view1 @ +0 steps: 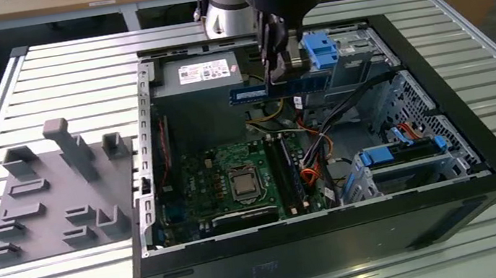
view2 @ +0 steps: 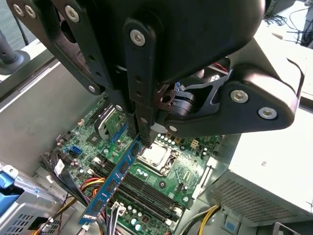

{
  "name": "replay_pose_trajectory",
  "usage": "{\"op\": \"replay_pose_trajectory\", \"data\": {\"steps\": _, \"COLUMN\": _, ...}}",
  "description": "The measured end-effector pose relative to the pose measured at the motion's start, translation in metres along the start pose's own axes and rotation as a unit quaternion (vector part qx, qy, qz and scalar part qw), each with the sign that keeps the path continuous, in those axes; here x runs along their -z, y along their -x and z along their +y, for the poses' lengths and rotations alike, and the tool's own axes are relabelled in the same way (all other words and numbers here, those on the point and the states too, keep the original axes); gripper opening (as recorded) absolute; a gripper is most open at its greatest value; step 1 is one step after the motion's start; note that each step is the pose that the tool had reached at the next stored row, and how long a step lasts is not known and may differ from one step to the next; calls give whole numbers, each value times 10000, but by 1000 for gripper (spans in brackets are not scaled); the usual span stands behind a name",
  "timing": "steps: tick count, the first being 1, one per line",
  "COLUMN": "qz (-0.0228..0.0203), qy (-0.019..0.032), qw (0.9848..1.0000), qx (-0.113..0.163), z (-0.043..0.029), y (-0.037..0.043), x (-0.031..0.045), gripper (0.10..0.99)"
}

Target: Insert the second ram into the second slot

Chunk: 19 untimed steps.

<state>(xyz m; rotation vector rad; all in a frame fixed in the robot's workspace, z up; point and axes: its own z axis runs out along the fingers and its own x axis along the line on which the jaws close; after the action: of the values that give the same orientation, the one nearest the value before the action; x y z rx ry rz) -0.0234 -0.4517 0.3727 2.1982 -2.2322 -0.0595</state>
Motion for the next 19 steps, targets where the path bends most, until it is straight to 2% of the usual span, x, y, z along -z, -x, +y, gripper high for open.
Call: {"op": "replay_pose_trajectory", "data": {"steps": 19, "qz": 3, "qy": -10, "qw": 9990, "qx": -437, "z": 0, "y": 0, "x": 0, "gripper": 137}}
